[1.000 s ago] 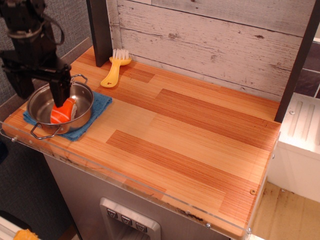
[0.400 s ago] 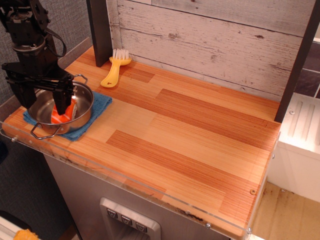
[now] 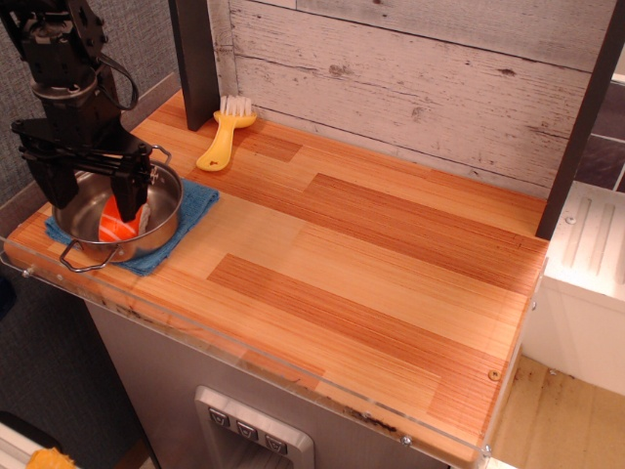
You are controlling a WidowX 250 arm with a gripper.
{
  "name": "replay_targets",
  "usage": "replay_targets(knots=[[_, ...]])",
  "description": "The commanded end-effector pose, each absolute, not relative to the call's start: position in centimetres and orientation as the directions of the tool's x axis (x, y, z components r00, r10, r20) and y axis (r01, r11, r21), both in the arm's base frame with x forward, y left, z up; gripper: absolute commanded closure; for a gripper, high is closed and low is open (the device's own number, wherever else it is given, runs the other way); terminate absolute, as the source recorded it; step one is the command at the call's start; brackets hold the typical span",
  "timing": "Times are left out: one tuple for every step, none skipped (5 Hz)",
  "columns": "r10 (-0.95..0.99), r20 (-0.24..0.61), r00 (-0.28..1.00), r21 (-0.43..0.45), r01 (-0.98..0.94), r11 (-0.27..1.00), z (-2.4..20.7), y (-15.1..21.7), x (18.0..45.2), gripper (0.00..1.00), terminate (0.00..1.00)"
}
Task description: Place the sushi to the right of the yellow brush.
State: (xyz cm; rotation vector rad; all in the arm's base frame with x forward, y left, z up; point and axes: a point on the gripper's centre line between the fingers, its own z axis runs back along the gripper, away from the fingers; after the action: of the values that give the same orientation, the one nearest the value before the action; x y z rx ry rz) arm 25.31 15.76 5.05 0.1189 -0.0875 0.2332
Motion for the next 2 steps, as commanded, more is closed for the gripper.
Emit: replay_targets(knots=[[0.206, 0.144, 0.968, 0.124, -0.224, 0.967, 6.27, 15.16, 26.02, 0.0, 0.0], [0.208, 0.118, 0.971, 0.123, -0.222, 0.967, 5.33, 15.01, 26.18, 0.0, 0.0]])
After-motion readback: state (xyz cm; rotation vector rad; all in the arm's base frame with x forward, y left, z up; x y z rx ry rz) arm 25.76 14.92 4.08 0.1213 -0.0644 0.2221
